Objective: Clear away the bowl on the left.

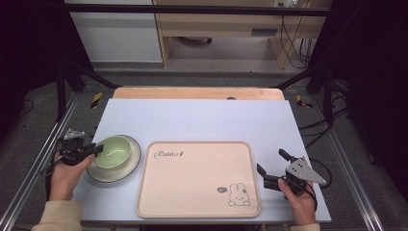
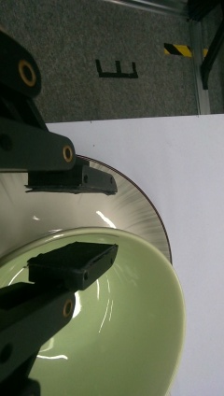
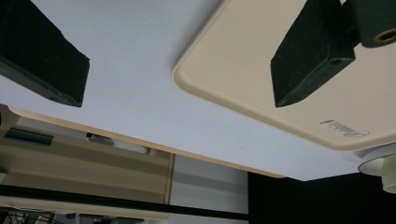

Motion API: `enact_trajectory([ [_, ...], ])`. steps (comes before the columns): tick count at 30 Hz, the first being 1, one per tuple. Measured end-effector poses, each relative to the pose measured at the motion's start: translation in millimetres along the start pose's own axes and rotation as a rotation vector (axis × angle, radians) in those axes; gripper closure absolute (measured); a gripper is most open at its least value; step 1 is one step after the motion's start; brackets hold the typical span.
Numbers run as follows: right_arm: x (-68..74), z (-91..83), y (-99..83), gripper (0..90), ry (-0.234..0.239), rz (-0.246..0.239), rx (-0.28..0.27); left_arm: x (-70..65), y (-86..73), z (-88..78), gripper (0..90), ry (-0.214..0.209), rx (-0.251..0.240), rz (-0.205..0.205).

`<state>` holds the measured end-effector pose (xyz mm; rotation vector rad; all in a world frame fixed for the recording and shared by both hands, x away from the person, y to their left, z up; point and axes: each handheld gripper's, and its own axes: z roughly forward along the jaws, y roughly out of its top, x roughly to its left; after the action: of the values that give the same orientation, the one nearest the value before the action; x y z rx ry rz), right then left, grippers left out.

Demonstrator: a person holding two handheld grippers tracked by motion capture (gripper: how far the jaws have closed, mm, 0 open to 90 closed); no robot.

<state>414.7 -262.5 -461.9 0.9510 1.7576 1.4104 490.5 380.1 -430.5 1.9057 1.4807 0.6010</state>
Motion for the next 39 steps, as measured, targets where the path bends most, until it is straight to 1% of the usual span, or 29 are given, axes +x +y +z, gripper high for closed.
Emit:
enact_trajectory([
  [5,-0.1,-0.1,-0.1,4.6,0.001,0.001,0.003,-0.7,-0.8,2.3,67.3,-0.003,0.013,-0.01],
  [12,-0.1,-0.2,0.0,4.6,0.001,0.001,0.003,-0.6,-1.8,4.5,74.1,-0.022,0.018,-0.033],
  [17,-0.1,-0.2,0.0,4.6,0.002,0.002,0.003,-0.3,-3.1,6.0,80.1,-0.051,0.015,-0.049],
  [18,-0.1,-0.2,-0.1,4.6,0.002,0.002,0.004,-0.4,-3.1,6.1,81.6,-0.051,0.017,-0.051],
  [20,-0.1,-0.1,-0.3,4.6,0.002,0.002,0.004,-0.5,-2.7,6.0,81.9,-0.052,0.019,-0.052],
  [25,0.2,0.9,-0.4,4.6,0.003,0.003,0.005,2.6,-5.0,5.5,83.0,-0.086,-0.002,-0.104],
  [27,0.3,0.5,0.0,4.6,0.006,0.0,0.006,2.5,-5.1,5.1,83.1,-0.091,-0.008,-0.115],
  [28,0.3,0.4,0.1,4.6,0.006,0.0,0.006,2.2,-4.9,4.3,83.3,-0.094,-0.012,-0.117],
  [30,0.2,0.2,0.2,4.6,0.006,0.0,0.006,0.7,-3.9,3.1,83.3,-0.086,-0.011,-0.105],
  [33,-0.3,0.0,0.2,4.6,0.006,0.001,0.004,-1.7,-2.3,1.9,83.3,-0.081,-0.017,-0.1],
  [39,-1.3,-1.0,0.6,4.6,0.002,0.003,-0.003,-6.3,2.3,-4.1,83.0,-0.086,-0.037,-0.089],
])
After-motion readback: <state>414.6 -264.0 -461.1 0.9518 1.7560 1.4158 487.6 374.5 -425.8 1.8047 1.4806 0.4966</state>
